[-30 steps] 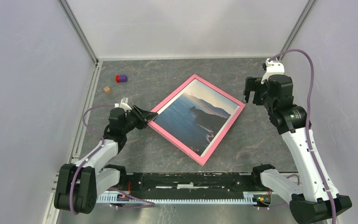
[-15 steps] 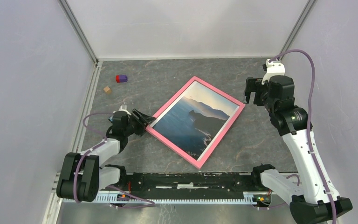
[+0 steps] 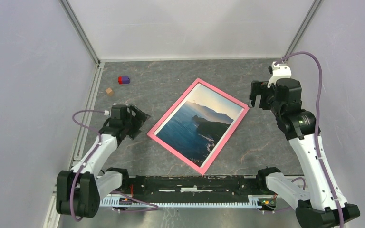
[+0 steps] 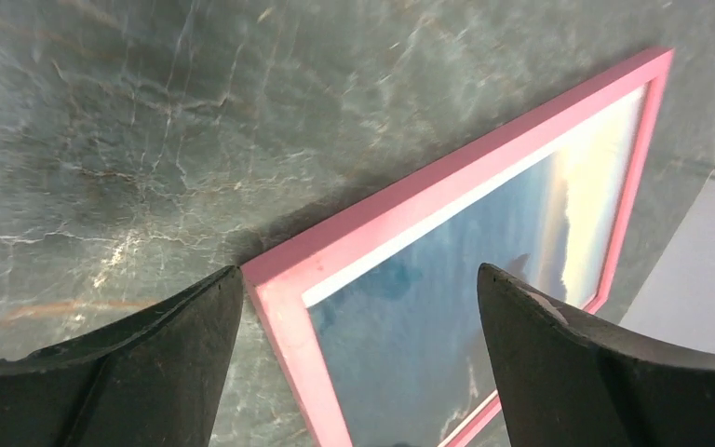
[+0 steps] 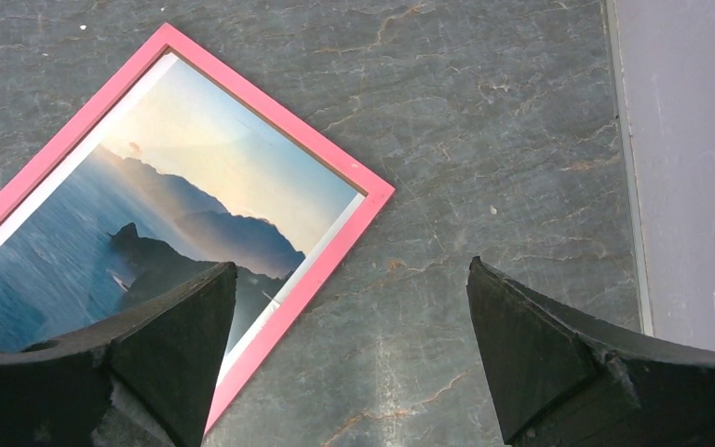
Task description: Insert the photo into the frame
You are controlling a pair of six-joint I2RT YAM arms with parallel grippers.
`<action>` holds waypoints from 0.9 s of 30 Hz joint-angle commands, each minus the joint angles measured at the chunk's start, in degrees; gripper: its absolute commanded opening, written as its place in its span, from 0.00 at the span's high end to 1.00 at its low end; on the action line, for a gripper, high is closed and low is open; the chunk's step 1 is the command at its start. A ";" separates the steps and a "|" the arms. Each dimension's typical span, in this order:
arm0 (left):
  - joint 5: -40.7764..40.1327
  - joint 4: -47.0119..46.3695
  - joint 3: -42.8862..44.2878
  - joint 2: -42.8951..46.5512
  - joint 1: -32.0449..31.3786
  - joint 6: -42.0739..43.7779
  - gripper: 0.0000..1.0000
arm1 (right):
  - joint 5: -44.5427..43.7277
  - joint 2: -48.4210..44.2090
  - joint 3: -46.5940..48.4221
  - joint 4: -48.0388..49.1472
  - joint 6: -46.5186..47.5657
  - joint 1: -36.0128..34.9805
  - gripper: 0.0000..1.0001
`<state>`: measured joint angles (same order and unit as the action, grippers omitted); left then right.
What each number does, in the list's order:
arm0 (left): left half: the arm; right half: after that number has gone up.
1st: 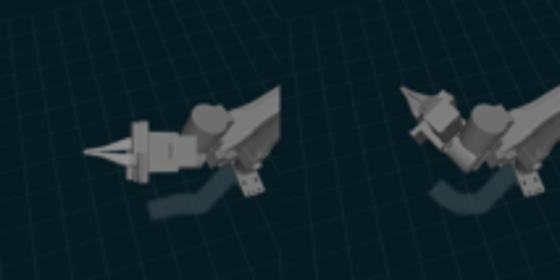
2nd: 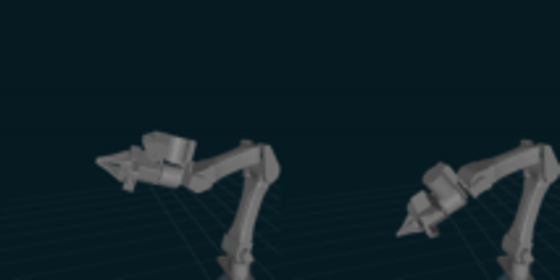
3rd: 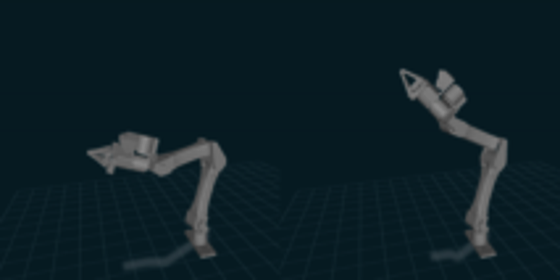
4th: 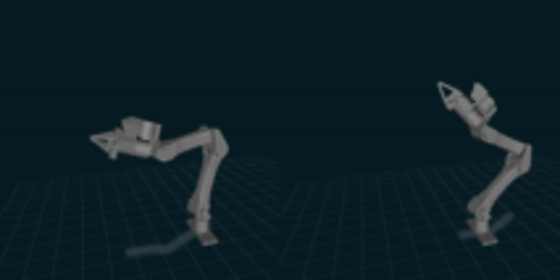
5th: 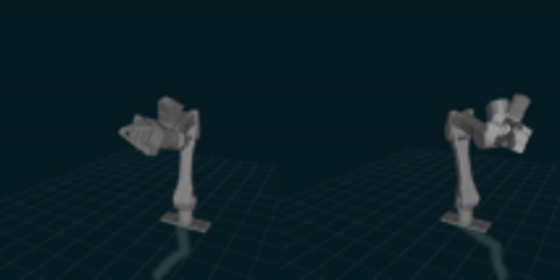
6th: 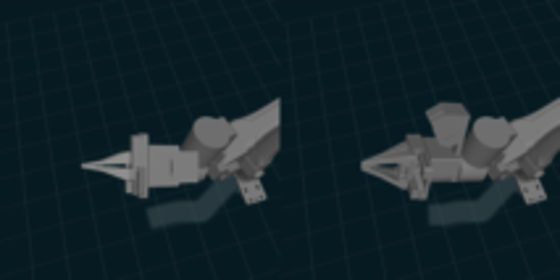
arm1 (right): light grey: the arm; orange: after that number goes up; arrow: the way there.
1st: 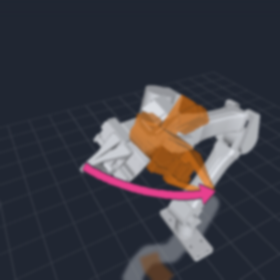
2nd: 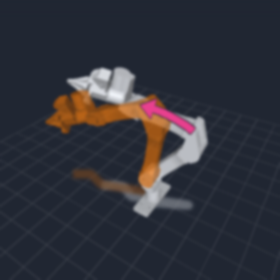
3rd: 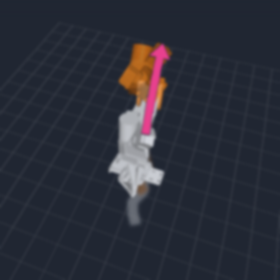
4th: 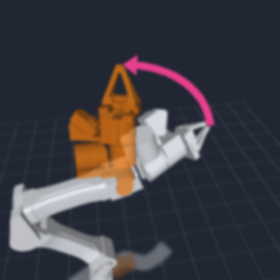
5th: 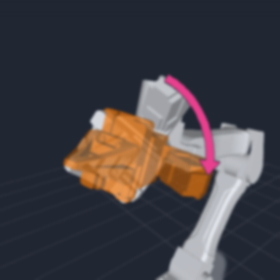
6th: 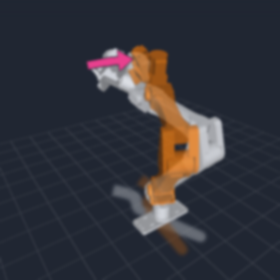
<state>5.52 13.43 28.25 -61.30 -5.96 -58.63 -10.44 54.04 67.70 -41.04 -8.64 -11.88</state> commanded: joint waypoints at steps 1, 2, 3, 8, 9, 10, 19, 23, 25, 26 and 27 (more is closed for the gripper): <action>-7.25 16.10 10.66 6.79 0.27 6.98 0.00 | 2.26 -2.70 4.25 -1.66 1.23 0.19 0.02; -6.34 16.36 12.41 8.55 0.31 8.57 0.00 | 3.52 -3.23 4.61 -1.97 1.44 0.17 0.02; -4.17 16.25 14.70 10.24 0.25 10.96 0.00 | 4.44 -3.78 4.78 -2.06 1.83 0.15 0.02; 8.00 15.25 30.08 11.18 -1.92 23.42 0.00 | 7.28 -8.34 3.65 -1.34 2.85 0.15 0.02; 9.47 14.79 33.21 11.02 -2.91 25.00 0.00 | 7.54 -9.48 3.39 -0.95 2.93 0.12 0.02; 10.95 14.47 35.77 10.86 -3.78 26.71 0.00 | 8.05 -10.58 3.02 -0.35 3.16 0.17 0.02; 14.04 11.27 51.00 11.27 -16.01 35.78 0.00 | 9.30 -18.96 1.12 7.64 0.49 0.16 0.02; 14.22 10.07 51.14 13.73 -16.13 37.91 0.00 | 6.81 -20.82 1.27 8.45 -0.31 0.14 0.02; 13.53 10.27 51.12 14.69 -16.18 38.98 0.00 | 4.86 -21.79 1.30 8.89 -0.67 0.13 0.02; 13.31 10.35 51.12 15.09 -16.15 39.31 0.00 | 4.13 -22.13 1.26 9.24 -0.78 0.12 0.02; 13.27 10.30 51.04 15.38 -16.16 39.46 0.00 | 3.56 -22.38 1.21 9.54 -0.85 0.10 0.02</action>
<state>18.52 25.12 77.95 -47.05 -21.96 -24.45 -3.44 32.99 69.45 -34.92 -8.49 -11.88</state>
